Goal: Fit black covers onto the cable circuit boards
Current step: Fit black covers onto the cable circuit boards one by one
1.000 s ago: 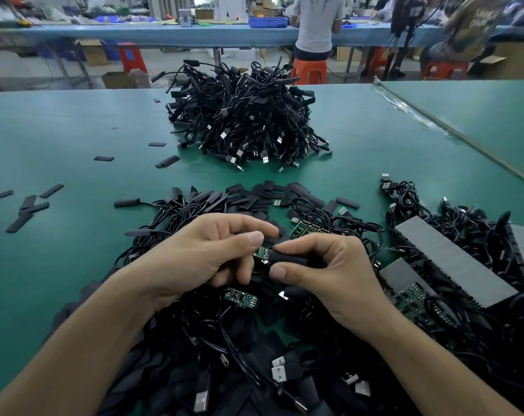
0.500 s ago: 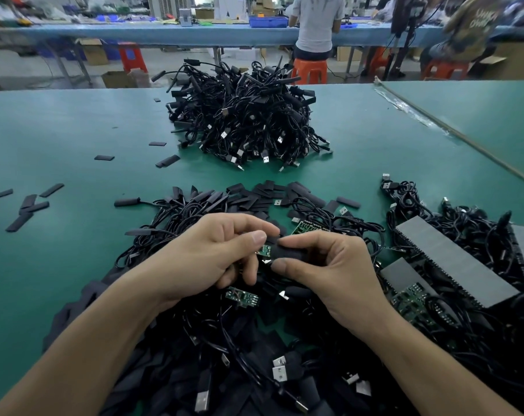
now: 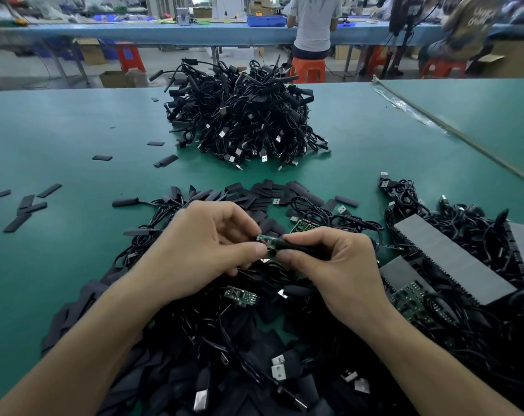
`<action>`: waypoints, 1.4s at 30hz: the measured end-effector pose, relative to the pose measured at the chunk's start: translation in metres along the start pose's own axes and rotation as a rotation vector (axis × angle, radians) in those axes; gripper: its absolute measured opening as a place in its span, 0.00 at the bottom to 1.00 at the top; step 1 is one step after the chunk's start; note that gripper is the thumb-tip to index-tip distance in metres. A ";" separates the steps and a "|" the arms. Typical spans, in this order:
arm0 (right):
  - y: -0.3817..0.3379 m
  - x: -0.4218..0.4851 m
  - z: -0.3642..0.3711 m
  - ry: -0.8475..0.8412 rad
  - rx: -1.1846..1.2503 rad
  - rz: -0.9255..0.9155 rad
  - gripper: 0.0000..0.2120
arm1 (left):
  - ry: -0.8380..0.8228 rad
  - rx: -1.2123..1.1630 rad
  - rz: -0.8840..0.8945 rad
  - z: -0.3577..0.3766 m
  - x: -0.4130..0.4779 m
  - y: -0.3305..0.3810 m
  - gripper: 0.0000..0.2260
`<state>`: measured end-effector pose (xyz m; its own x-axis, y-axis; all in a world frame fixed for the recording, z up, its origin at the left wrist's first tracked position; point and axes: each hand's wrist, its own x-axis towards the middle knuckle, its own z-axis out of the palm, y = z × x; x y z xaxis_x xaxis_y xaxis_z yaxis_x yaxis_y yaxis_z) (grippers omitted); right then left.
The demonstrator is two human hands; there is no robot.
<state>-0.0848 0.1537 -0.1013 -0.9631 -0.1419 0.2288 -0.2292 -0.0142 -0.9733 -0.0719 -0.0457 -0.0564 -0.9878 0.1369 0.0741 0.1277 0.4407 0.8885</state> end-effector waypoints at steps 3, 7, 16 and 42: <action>0.001 0.000 0.000 0.008 -0.029 -0.035 0.12 | 0.040 0.066 0.010 -0.002 0.000 -0.003 0.08; 0.005 0.001 -0.002 -0.002 -0.067 -0.047 0.10 | 0.071 0.129 0.000 0.000 0.000 -0.005 0.06; 0.010 -0.003 -0.001 -0.072 -0.098 -0.057 0.14 | -0.071 0.096 -0.093 0.001 -0.001 0.001 0.06; 0.012 -0.001 -0.004 -0.088 -0.303 -0.294 0.10 | -0.150 -0.084 -0.246 0.006 -0.002 0.010 0.01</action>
<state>-0.0867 0.1578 -0.1127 -0.8376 -0.2596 0.4806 -0.5361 0.2224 -0.8143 -0.0677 -0.0367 -0.0507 -0.9633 0.1673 -0.2098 -0.1275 0.4028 0.9064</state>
